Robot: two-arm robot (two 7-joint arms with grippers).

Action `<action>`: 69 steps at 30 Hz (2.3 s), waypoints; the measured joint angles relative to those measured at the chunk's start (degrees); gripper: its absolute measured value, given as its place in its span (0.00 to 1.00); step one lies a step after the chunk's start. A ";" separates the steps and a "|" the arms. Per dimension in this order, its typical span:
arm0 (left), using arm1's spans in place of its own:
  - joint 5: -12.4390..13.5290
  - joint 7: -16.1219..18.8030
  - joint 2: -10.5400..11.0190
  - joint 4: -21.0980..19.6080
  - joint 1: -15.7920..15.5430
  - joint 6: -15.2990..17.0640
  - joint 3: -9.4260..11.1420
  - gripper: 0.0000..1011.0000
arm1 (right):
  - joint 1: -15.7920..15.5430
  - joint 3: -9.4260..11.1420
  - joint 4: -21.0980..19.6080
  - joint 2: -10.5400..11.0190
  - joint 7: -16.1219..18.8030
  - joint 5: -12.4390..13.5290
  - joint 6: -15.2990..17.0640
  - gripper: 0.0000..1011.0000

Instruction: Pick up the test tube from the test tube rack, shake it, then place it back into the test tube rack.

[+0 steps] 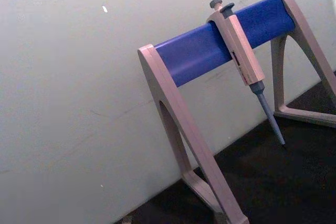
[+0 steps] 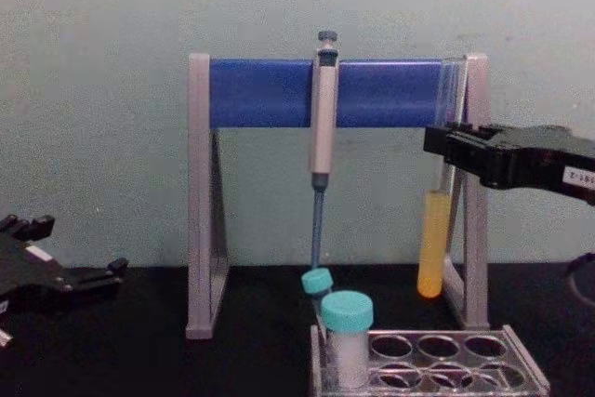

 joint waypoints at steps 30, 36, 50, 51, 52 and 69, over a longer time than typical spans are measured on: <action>0.00 0.00 0.00 0.00 0.00 0.00 0.00 0.99 | -1.57 -2.22 -2.60 5.90 10.84 5.07 -3.61 0.23; 0.00 0.00 0.00 0.00 0.00 0.00 0.00 0.99 | -1.26 -3.47 -2.22 7.13 12.65 5.81 -4.50 0.23; 0.00 0.00 0.00 0.00 0.00 0.00 0.00 0.99 | -0.40 -5.48 0.19 7.48 13.07 5.99 -5.60 0.23; 0.00 0.00 0.00 0.00 0.00 0.00 0.00 0.99 | -0.35 -5.53 0.37 7.42 13.02 5.98 -5.68 0.23; 0.00 0.00 0.00 0.00 0.00 0.00 0.00 0.99 | -0.30 -5.57 0.52 7.36 12.98 5.96 -5.77 0.23; 0.00 0.00 0.00 0.00 0.00 0.00 0.00 0.99 | 0.37 -6.63 3.14 5.94 12.90 5.28 -6.73 0.23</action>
